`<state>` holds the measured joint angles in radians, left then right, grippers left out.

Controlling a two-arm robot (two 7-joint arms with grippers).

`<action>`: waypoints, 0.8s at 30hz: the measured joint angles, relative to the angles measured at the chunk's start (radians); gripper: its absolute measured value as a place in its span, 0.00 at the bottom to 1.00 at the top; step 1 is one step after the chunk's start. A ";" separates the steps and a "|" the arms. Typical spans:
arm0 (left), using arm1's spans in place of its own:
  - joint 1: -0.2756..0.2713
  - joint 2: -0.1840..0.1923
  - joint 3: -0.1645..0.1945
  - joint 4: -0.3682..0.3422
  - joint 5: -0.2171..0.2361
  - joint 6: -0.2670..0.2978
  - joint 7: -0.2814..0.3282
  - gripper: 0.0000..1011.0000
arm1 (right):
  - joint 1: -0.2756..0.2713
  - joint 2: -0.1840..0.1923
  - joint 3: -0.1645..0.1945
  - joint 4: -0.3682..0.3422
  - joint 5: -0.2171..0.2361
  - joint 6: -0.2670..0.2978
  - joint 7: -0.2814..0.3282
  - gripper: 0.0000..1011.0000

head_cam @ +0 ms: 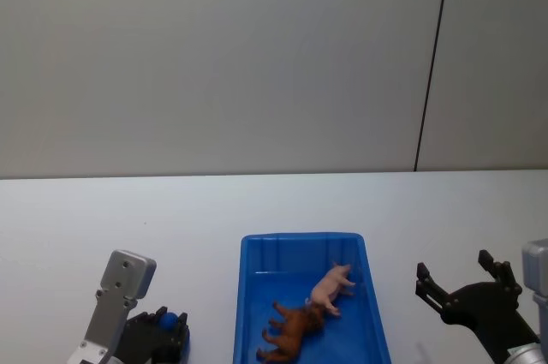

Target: Pick up the two dolls from the table and place them into the box.

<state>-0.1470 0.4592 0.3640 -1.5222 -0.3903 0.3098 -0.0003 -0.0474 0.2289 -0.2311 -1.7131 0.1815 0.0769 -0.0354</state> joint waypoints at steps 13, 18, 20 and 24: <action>-0.005 0.005 -0.015 -0.055 0.014 -0.053 -0.013 0.22 | 0.000 0.000 0.000 0.000 0.000 0.000 0.000 0.99; -0.021 0.001 -0.019 -0.085 0.034 -0.075 -0.042 0.20 | 0.000 0.000 0.000 0.000 0.000 0.000 0.000 0.99; -0.029 -0.002 -0.019 -0.096 0.042 -0.084 -0.061 0.18 | 0.000 0.000 0.000 0.000 0.000 0.000 0.000 0.99; -0.043 -0.009 -0.019 -0.110 0.053 -0.098 -0.094 0.17 | 0.000 0.000 0.000 0.000 0.000 0.000 0.000 0.99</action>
<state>-0.1898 0.4504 0.3450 -1.6327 -0.3370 0.2121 -0.0941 -0.0474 0.2290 -0.2310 -1.7131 0.1815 0.0769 -0.0353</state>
